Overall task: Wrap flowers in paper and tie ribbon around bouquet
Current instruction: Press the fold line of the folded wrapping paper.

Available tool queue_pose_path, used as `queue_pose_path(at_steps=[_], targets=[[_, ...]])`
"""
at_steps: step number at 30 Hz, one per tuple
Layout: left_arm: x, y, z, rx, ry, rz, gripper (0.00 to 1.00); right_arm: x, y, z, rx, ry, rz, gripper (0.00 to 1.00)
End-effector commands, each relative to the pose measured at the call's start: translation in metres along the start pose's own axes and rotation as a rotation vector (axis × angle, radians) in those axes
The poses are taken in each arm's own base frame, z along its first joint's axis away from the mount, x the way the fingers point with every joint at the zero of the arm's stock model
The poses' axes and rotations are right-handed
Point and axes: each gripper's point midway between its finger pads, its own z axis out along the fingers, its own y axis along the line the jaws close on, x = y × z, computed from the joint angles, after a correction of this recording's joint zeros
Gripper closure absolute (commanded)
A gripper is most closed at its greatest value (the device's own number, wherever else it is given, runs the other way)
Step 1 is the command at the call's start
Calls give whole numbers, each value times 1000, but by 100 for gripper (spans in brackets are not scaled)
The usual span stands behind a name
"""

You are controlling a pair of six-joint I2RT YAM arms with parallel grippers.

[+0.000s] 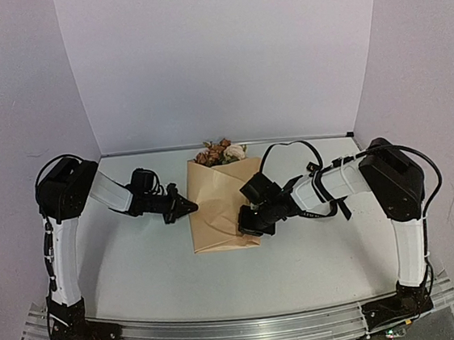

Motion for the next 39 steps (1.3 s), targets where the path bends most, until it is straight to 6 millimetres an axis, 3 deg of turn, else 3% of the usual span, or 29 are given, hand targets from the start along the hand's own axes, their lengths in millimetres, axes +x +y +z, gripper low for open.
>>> queue_pose_path(at_steps=[1,10,18,31,36,39], targets=[[-29,20,-4,-26,-60,-98,96,-1,-5,3,38,-6,-18,100],[-76,11,2,-16,-100,-89,95,2,-7,5,44,2,-20,100],[-114,19,2,-48,-156,-113,95,3,-8,6,44,7,-21,100],[-180,46,3,-334,-270,23,96,3,-5,4,37,6,-22,100],[-203,40,2,-340,-297,63,95,3,-7,3,43,3,-23,100],[-217,23,-4,-307,-310,111,95,1,-7,3,45,-1,-19,100]])
